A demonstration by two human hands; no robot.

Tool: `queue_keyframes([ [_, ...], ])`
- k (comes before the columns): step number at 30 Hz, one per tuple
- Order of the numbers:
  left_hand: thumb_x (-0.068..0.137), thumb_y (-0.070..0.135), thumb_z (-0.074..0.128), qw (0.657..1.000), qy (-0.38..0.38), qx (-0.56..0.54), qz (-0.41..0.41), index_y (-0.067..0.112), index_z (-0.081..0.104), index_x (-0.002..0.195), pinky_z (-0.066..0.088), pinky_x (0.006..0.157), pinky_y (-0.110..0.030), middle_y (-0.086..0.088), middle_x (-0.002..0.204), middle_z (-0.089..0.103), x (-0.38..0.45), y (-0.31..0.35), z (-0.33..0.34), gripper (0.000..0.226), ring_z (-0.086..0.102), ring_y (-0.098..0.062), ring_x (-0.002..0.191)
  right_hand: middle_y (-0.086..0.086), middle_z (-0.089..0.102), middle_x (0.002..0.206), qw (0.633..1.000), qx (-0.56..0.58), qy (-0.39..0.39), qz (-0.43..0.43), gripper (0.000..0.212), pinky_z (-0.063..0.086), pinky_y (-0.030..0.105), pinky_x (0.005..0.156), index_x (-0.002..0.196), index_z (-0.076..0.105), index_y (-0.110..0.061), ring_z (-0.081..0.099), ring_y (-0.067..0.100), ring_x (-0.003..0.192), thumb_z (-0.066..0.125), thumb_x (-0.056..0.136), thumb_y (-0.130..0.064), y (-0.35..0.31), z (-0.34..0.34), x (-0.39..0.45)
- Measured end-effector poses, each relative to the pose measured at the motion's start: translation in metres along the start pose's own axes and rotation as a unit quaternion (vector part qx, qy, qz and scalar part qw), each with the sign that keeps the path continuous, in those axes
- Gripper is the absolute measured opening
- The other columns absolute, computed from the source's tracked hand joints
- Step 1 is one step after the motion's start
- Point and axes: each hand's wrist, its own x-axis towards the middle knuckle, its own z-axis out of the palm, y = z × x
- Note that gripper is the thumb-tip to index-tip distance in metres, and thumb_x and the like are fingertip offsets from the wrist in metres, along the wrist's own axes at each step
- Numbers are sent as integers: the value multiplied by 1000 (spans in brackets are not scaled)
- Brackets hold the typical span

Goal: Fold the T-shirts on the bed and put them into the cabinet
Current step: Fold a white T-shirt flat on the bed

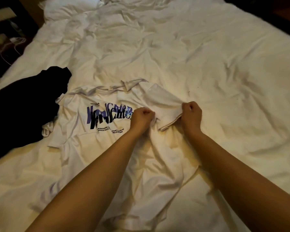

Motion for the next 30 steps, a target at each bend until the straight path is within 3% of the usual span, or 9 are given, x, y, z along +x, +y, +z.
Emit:
queue_keyframes([
  [5, 89, 18, 67, 993, -55, 58, 88, 16, 70, 84, 48, 71, -26, 4, 80, 69, 12, 20, 21, 6, 63, -11, 76, 0, 58, 84, 989, 80, 122, 37, 18, 43, 30, 75, 86, 56, -13, 55, 19, 82, 57, 96, -28, -12, -15, 39],
  [9, 93, 27, 64, 981, -100, 121, 116, 18, 68, 81, 50, 74, -31, 6, 77, 68, 25, 23, 33, 16, 64, -15, 78, 11, 69, 107, 991, 48, 35, 122, 48, 53, 37, 90, 111, 67, -2, 65, 26, 98, 68, 87, -44, -3, -18, 55],
  [12, 94, 30, 61, 989, -60, 63, 117, 17, 69, 81, 55, 74, -39, 3, 74, 71, 42, 16, 29, 21, 68, -19, 73, 16, 69, 114, 994, 1, -39, 106, 46, 52, 46, 97, 118, 66, 0, 66, 31, 105, 71, 86, -33, 3, -16, 53],
  [16, 95, 33, 59, 995, 24, 19, 95, 24, 67, 90, 55, 68, -37, 5, 83, 70, 64, 2, 13, 13, 66, -17, 75, 8, 63, 123, 995, 43, -18, 83, 40, 49, 35, 98, 133, 58, -4, 60, 24, 112, 56, 98, -22, 2, -11, 54],
  [19, 97, 27, 59, 990, 127, -21, 51, 21, 60, 105, 51, 73, -32, 2, 103, 65, 86, -4, 0, 10, 65, -21, 91, 9, 62, 128, 995, 63, 11, 83, 38, 48, 38, 101, 133, 57, -6, 59, 27, 116, 53, 99, -22, 0, -6, 63],
  [23, 93, 38, 65, 988, 144, -44, -34, 12, 45, 137, 49, 90, -33, -4, 126, 59, 124, -1, -15, 55, 60, -24, 108, 2, 63, 112, 995, 56, 23, 78, 28, 50, 38, 98, 124, 60, -12, 62, 26, 109, 53, 99, -22, -2, 2, 73],
  [25, 91, 42, 67, 990, 116, -21, -74, 8, 54, 126, 51, 89, -35, -7, 118, 65, 142, -2, -21, 51, 62, -28, 106, 4, 66, 111, 997, 40, 20, 69, 27, 52, 46, 97, 117, 61, -12, 64, 27, 104, 54, 97, -28, -3, 5, 76],
  [27, 93, 37, 64, 992, 116, -6, -53, 8, 63, 99, 49, 73, -32, -7, 96, 68, 155, -1, -24, 29, 64, -29, 94, 4, 68, 109, 998, 27, 8, 62, 38, 54, 51, 94, 114, 62, -14, 66, 27, 100, 53, 89, -41, 3, 7, 83],
  [30, 95, 27, 60, 989, 146, -37, 2, 14, 53, 71, 39, 56, -27, -2, 70, 59, 170, 10, -30, 29, 56, -21, 69, 4, 69, 102, 999, -7, 14, 46, 37, 55, 51, 90, 105, 63, -16, 66, 26, 95, 51, 86, -44, 2, 6, 94],
])
